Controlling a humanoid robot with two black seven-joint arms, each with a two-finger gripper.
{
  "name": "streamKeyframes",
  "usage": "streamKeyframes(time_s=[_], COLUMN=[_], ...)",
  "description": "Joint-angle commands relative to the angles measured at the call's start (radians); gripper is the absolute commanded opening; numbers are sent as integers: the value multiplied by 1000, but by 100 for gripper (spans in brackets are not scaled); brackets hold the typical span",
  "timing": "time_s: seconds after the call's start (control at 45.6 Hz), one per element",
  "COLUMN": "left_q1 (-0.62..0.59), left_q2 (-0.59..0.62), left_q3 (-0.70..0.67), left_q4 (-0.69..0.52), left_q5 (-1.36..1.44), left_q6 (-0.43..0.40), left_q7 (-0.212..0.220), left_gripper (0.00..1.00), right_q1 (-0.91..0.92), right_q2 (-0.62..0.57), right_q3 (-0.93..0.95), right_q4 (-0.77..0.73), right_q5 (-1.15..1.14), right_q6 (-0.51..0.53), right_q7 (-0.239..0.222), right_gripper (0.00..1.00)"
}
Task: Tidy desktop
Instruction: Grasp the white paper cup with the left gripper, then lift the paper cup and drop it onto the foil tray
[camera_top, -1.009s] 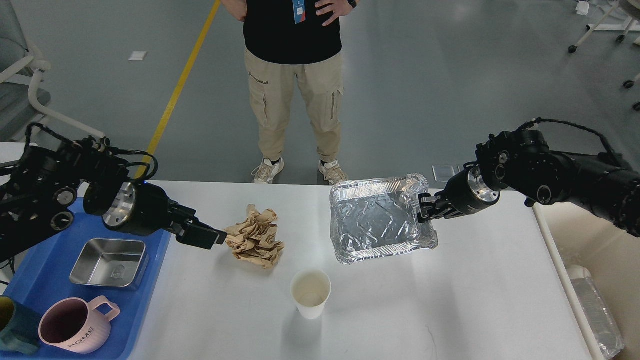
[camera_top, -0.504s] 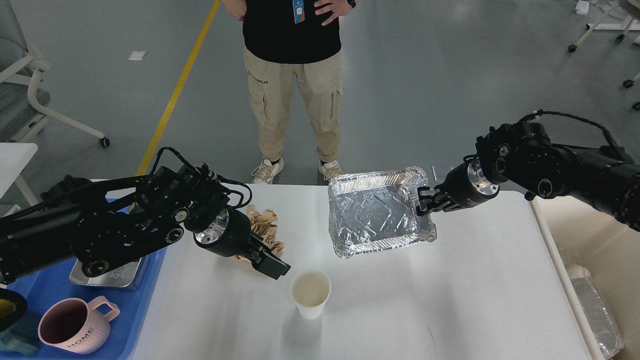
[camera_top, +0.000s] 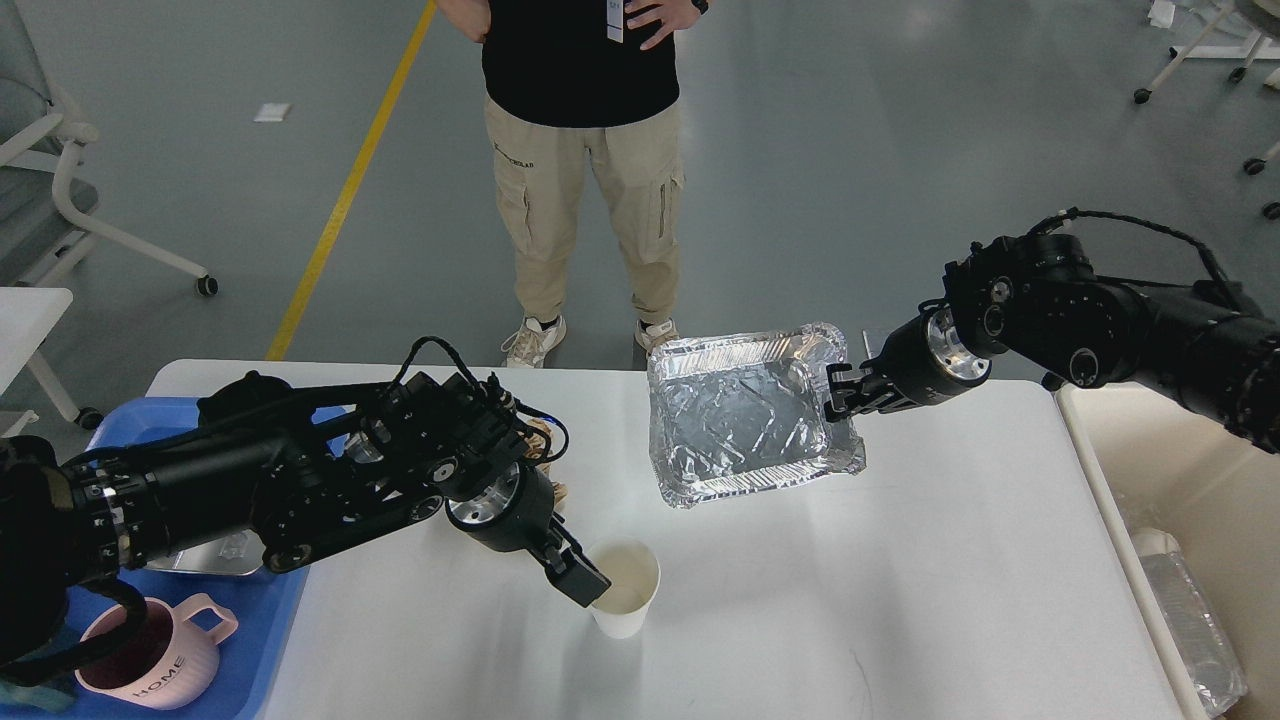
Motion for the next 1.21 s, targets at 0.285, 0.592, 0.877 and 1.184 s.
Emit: streamKeyframes(time_s=[0.285,0.592,0.877,1.184], left_q1=[52,57,45,48], left_q2=[-72,-47,34,249], left_q3=[7,7,-6,-130], left_q4=[85,93,65,-92], left_q5=[146,185,185,160], left_q6=[55,58,64,58], left_q7=[-139,-225,-259,-275], left_gripper=[40,6,2,2], right_q1=[-4,-16,-38,-62], right_q2=[-6,-3,-6,-6], right_q3=[-3,-3,-9,-11], right_q4=[4,1,-2,-22], right_q5=[0,-2,-5,-5], right_q6=[0,0,0,-2], right_q7=[0,0,0,0], right_gripper=[0,0,0,0])
